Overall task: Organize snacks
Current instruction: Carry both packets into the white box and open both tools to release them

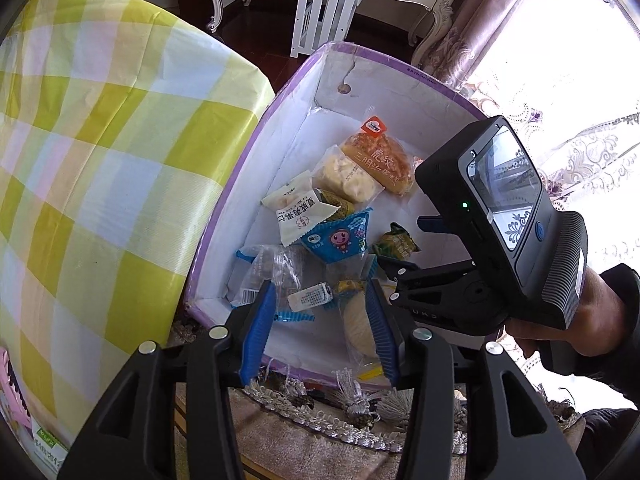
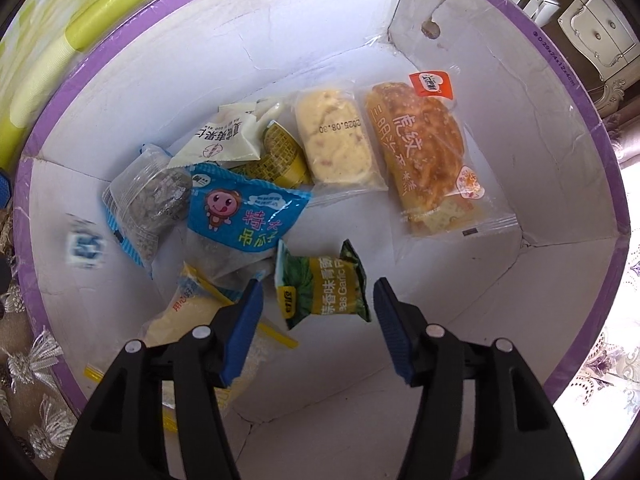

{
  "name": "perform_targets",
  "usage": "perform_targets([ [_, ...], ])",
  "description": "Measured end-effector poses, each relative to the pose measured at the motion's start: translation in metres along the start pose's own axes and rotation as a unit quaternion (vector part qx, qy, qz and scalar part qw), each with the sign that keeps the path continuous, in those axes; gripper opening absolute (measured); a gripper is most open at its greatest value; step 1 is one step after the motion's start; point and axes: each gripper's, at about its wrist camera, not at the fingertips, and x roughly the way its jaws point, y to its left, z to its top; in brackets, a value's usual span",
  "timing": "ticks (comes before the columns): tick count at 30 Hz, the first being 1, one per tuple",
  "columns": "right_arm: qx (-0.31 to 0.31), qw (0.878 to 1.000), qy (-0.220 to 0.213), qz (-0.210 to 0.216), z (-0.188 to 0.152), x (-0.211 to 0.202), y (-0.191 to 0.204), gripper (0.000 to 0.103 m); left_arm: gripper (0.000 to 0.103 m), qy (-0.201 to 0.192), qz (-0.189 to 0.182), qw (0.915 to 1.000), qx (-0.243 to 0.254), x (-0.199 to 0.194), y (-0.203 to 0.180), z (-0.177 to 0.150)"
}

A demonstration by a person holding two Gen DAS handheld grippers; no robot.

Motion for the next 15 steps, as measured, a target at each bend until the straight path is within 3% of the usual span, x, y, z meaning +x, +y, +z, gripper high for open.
perform_targets([
  [8,0.01,1.0,-0.028,-0.003,0.011,-0.025,-0.001,0.066,0.059,-0.029,0.001,0.9995,-0.013,-0.016,0.007,-0.001],
  [15,0.03,0.997,-0.076,0.002,0.027,-0.062,0.003,0.072,0.063,-0.071,0.024,0.9957,-0.054,-0.039,0.031,-0.006],
])
